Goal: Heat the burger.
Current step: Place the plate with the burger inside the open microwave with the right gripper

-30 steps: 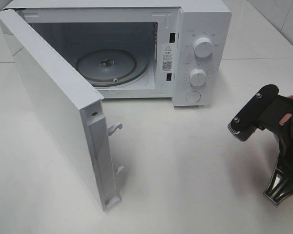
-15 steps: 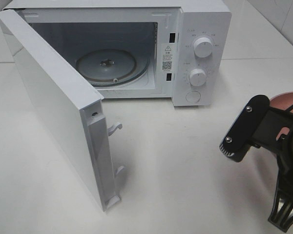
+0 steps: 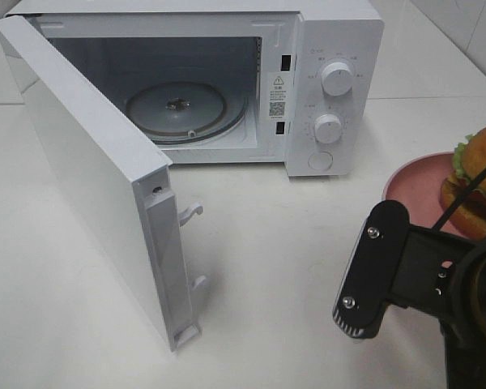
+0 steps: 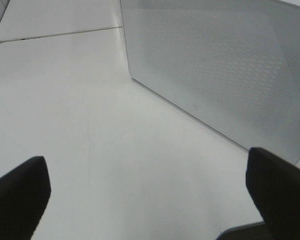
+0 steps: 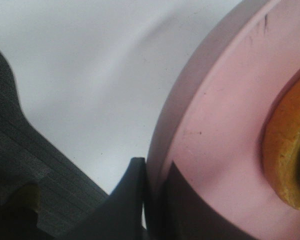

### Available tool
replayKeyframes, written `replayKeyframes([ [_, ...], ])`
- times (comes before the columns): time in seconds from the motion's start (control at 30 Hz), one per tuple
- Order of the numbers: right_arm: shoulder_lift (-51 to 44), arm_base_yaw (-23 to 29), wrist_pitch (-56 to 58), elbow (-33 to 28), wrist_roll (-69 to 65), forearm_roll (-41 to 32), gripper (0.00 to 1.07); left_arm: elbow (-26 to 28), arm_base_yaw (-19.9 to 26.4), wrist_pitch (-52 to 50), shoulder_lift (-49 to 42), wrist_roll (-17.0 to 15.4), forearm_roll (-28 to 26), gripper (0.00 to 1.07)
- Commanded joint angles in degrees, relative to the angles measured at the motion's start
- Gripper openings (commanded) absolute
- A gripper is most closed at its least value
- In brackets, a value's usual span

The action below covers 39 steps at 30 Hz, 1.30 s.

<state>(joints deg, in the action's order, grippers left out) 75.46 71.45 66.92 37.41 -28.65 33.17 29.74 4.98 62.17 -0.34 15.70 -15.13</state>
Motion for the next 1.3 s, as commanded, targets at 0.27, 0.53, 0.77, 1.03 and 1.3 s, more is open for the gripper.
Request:
replayKeyframes([
  [0.27, -0.2, 3.6, 1.5, -0.1, 5.6, 3.8, 0.00, -0.1, -0.1, -0.4, -0.1, 0.1, 0.0, 1.00],
  [0.53, -0.2, 3.6, -1.3, -0.1, 9.3, 6.6, 0.00, -0.1, -0.1, -0.4, -0.1, 0.1, 0.0, 1.00],
  [0.77, -0.2, 3.6, -6.3, -0.1, 14.9, 8.1, 0.00, -0.1, -0.1, -0.4, -0.1, 0.1, 0.0, 1.00],
  [1.03, -0.2, 3.6, -9.1, -0.1, 18.8, 8.3, 0.00, -0.1, -0.1, -0.4, -0.1, 0.1, 0.0, 1.00],
  [1.3, -0.2, 3.2, -8.5, -0.1, 18.8, 11.4, 0.00, -0.1, -0.1, -0.4, -0.1, 0.1, 0.0, 1.00],
])
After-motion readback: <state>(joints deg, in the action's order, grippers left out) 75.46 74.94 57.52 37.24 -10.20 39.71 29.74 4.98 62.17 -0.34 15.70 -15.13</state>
